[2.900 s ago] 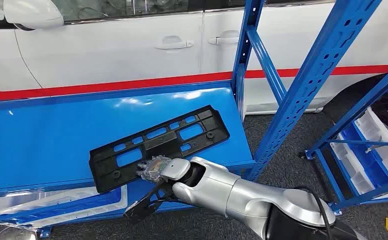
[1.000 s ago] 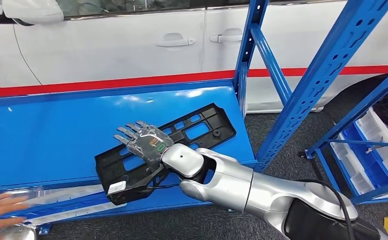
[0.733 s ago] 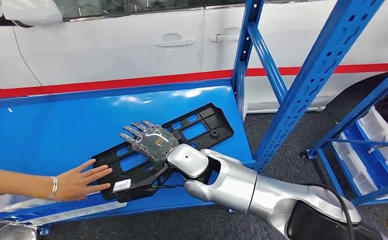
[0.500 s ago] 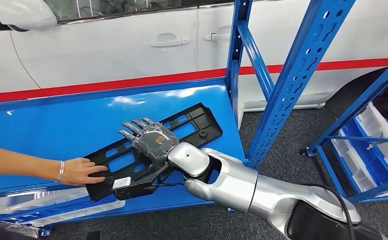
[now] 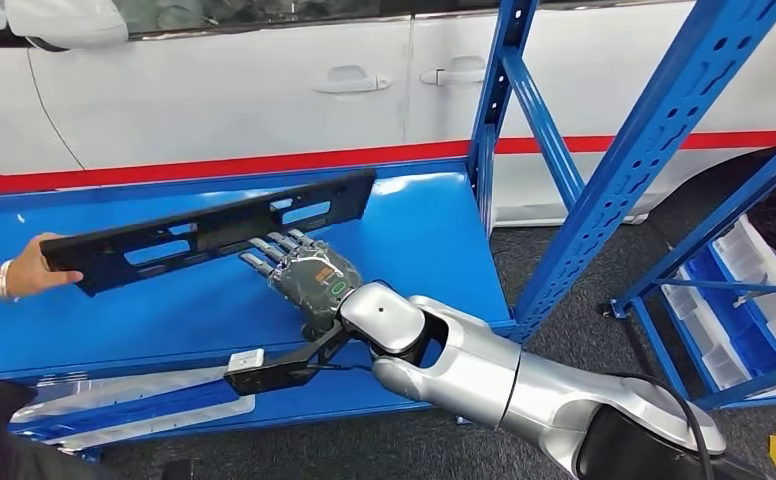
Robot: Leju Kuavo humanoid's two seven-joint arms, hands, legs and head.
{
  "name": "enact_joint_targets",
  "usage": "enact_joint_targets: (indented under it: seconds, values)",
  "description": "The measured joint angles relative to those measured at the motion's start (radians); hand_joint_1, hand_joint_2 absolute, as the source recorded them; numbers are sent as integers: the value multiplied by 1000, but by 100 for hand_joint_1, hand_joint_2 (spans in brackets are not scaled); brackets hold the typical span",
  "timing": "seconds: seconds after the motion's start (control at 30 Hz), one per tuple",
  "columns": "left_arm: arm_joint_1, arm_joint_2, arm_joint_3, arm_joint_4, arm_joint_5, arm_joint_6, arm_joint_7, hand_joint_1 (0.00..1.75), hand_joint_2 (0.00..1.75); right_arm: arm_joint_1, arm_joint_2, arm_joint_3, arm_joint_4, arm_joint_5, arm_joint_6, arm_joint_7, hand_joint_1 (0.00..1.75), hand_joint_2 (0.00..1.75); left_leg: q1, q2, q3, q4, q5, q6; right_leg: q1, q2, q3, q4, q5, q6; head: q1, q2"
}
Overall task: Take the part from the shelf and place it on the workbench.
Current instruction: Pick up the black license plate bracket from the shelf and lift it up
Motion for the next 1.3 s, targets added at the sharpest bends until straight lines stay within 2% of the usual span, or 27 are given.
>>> enact_joint_targets:
  seconds: [0.03, 0.07, 0.1, 0.13, 0.17, 0.23, 0.27, 0.33, 0.4, 0.47, 0.53, 0.57, 0.6, 0.63, 0.7, 0.73, 0.77, 0.83, 0.9, 0.97, 1.03, 1.07, 1.1, 1.13, 1.2, 1.27, 1.3]
  values:
    - [0, 0, 0, 0, 0, 0, 0, 0, 0, 3, -2, -1, 0, 1, -1, 0, 0, 175, 0, 0, 0, 1, 0, 2, -1, 0, -27, 55, -20, 1, 0, 0]
    - [0, 0, 0, 0, 0, -1, 0, 0, 0, 7, -4, -1, -1, 2, -1, 0, 0, 175, -1, -1, 0, 2, -1, 2, -2, 0, -41, 84, -23, 2, 1, 0]
    - [1, 0, 0, 0, 0, -1, 0, 0, 0, 9, -5, -2, -1, 3, -2, 0, 0, 175, 0, -1, 0, 3, -2, 2, -2, -1, -39, 77, -7, 2, 1, 0]
    - [2, 0, 0, 0, 0, -2, 0, 0, 0, 11, -6, -3, -1, 5, -4, 0, 0, 175, 0, -2, 0, 6, -4, 1, -3, -1, -18, 36, 23, 2, 1, 0]
    - [2, -1, 0, 0, 0, -2, 0, 0, 0, 11, -6, -5, -2, 7, -7, 0, 0, 175, 0, -3, 0, 11, -7, -2, -3, -1, 13, -28, 55, -1, 1, 0]
    - [1, -2, 0, 0, -1, -2, 0, 0, 0, 11, -6, -10, -5, 12, -15, 0, 0, 175, -3, -4, -6, 24, -14, -12, -2, 0, 66, -134, 88, -8, 0, 0]
    - [1, -2, 0, 0, -1, -2, 0, 0, 0, 11, -6, -12, -7, 15, -18, 0, 0, 175, -4, -4, -9, 28, -16, -17, 0, 1, 76, -157, 90, -12, 0, 0]
    - [1, -2, 0, 0, -2, -2, 1, 0, 0, 12, -6, -14, -9, 17, -20, 0, 0, 175, -4, -4, -12, 28, -16, -27, 1, 4, 76, -161, 90, -21, 0, 0]
    - [1, -1, 0, 0, -3, -2, 1, 0, 0, 13, -6, -16, -11, 18, -20, 0, 0, 175, -2, -3, -19, 45, -30, -37, -3, 4, 78, -168, 94, -31, -1, 0]
    - [1, -1, 0, 0, -3, -2, 1, 0, 0, 13, -5, -18, -13, 18, -20, 0, 0, 175, 1, -2, -59, 132, -81, -47, -6, 2, 80, -173, 97, -39, -5, 0]
    - [1, -2, -1, 0, -3, -2, 1, 0, 0, 15, -5, -19, -15, 18, -20, 0, 0, 175, 4, -2, -119, 258, -134, -55, -6, 0, 78, -173, 98, -41, -6, 0]
    - [2, -2, -1, 0, -3, -2, 1, 0, 0, 18, -5, -19, -15, 18, -20, 0, 0, 175, 5, -2, -137, 294, -140, -57, -5, 0, 78, -173, 97, -41, -6, 0]
    - [2, -2, -1, 0, -3, -2, 1, 0, 0, 19, -5, -19, -15, 19, -21, 0, 0, 175, 5, -2, -138, 294, -128, -57, -5, 0, 78, -172, 97, -41, -6, 0]
    - [3, -2, -1, 0, -3, -2, 1, 0, 0, 20, -5, -19, -15, 19, -21, 0, 0, 175, 5, -2, -120, 255, -99, -56, -5, 1, 79, -172, 97, -41, -6, 0]
    - [2, 0, -1, 0, -3, -2, 1, 0, 0, 21, -5, -21, -17, 22, -22, 0, 0, 175, 4, -1, -54, 118, -34, -48, -4, 3, 82, -172, 96, -38, -6, 0]
    - [1, 0, -1, 0, -3, -2, 1, 0, 0, 20, -5, -23, -18, 24, -24, 0, 0, 175, 1, -2, -28, 64, -17, -43, -3, 3, 81, -172, 95, -35, -6, 0]
    - [0, 0, -1, 0, -3, -2, 2, 0, 0, 20, -5, -24, -19, 25, -25, 0, 0, 175, -1, -2, -14, 32, -11, -38, -2, 3, 80, -172, 95, -30, -6, 0]
    - [0, 0, -1, 0, -3, -1, 2, 0, 0, 21, -5, -25, -21, 26, -26, 0, 0, 175, -5, -4, -10, 19, -13, -28, -1, 3, 79, -176, 97, -19, -5, 0]
    - [1, -1, -1, 0, -3, -1, 3, 0, 0, 21, -6, -27, -24, 28, -27, 1, 0, 175, -1, -2, -5, 10, -7, -17, -1, 1, 76, -165, 88, -7, -4, 0]
    - [0, -2, -1, 0, -2, -1, 4, 0, 0, 22, -7, -29, -26, 28, -27, 1, 0, 175, 2, 0, 1, 2, -3, -5, -1, 0, 43, -91, 43, 1, -1, 0]
    - [-1, -1, -1, 0, -2, -1, 4, 0, 0, 27, -9, -30, -26, 28, -26, 1, 0, 175, 1, 0, 1, 2, -5, 1, -1, -1, -17, 31, -11, 4, 0, 0]
    - [-1, 0, -1, 0, -2, -1, 4, 0, 0, 31, -10, -30, -26, 28, -26, 1, 0, 175, 0, 0, 1, 3, -5, 2, -1, -1, -38, 74, -22, 5, 0, 0]
    - [0, 0, -1, 0, -2, -1, 4, 0, 0, 35, -12, -30, -26, 29, -25, 1, 0, 175, 0, -1, 1, 4, -7, 3, -1, -1, -45, 84, -14, 5, 1, 0]
    - [1, -1, -1, 0, -2, -1, 4, 0, 0, 37, -13, -30, -26, 29, -22, 1, 0, 175, 0, -2, 2, 7, -8, 2, -1, -1, -33, 57, 11, 4, 1, 0]
    - [1, -2, -1, 0, -2, -2, 3, 0, 0, 37, -13, -30, -26, 31, -18, 1, 0, 175, -1, -4, 0, 16, -15, -3, -1, -1, 27, -67, 72, -3, 1, 0]
    - [0, -3, -1, 0, -2, -2, 3, 0, 0, 37, -12, -30, -26, 31, -17, 1, 0, 175, -4, -5, -5, 27, -21, -12, 1, 1, 69, -151, 95, -11, 0, 0]
    - [0, -3, -1, 0, -2, -2, 2, 0, 0, 38, -12, -30, -26, 32, -16, 1, 0, 175, -5, -5, -8, 29, -21, -16, 3, 2, 72, -160, 92, -14, 0, 0]
